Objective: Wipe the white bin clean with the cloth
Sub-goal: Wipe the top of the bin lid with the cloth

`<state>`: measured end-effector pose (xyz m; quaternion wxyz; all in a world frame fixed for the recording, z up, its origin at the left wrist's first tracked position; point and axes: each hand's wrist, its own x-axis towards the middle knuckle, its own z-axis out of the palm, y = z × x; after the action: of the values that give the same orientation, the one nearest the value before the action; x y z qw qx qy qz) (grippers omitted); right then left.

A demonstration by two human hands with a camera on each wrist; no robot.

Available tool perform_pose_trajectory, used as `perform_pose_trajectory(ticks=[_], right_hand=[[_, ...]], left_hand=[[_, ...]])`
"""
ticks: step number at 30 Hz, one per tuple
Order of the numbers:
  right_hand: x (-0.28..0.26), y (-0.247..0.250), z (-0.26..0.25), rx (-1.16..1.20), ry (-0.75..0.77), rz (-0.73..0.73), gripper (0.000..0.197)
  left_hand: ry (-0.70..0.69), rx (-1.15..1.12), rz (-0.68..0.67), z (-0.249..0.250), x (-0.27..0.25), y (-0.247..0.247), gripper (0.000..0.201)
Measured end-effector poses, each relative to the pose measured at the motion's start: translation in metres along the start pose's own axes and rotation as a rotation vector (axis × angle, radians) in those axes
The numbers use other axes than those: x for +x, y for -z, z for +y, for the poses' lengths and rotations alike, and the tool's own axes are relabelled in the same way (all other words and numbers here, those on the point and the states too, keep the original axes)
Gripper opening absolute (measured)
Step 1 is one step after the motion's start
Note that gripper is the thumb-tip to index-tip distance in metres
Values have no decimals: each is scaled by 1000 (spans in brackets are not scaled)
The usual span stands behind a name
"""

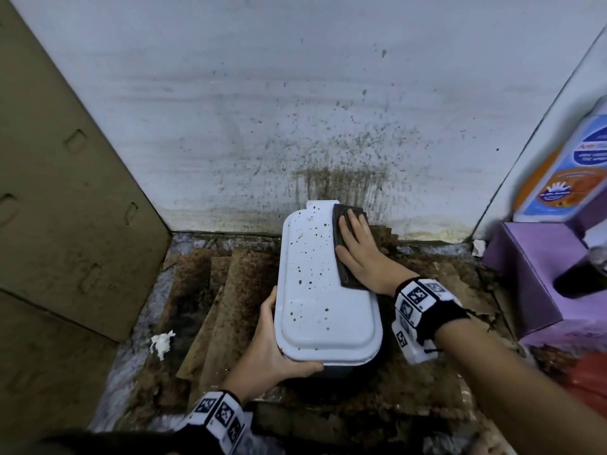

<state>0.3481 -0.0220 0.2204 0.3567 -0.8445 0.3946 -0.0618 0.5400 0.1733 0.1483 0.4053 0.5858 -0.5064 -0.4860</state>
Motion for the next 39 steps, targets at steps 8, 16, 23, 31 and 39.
perform_pose_trajectory(ticks=[8,16,23,31,39], right_hand=[[2,-9,6,5,-2,88,65],[-87,-65,-12,40,57,280,60],[-123,-117,-35,118,-3,554,57],[-95,-94,-28,-23,-36,471,59],[-2,-13,3,-47,-22,105,62]], left_hand=[[0,-20,-12,-2,-1,-1,145],[-22,28,15,3,-3,-3,145],[-17,29,18,5,-6,-5,145],[-14,7,8,4,-3,-3,146],[-10,-13,-9,0,-1,-1,143]])
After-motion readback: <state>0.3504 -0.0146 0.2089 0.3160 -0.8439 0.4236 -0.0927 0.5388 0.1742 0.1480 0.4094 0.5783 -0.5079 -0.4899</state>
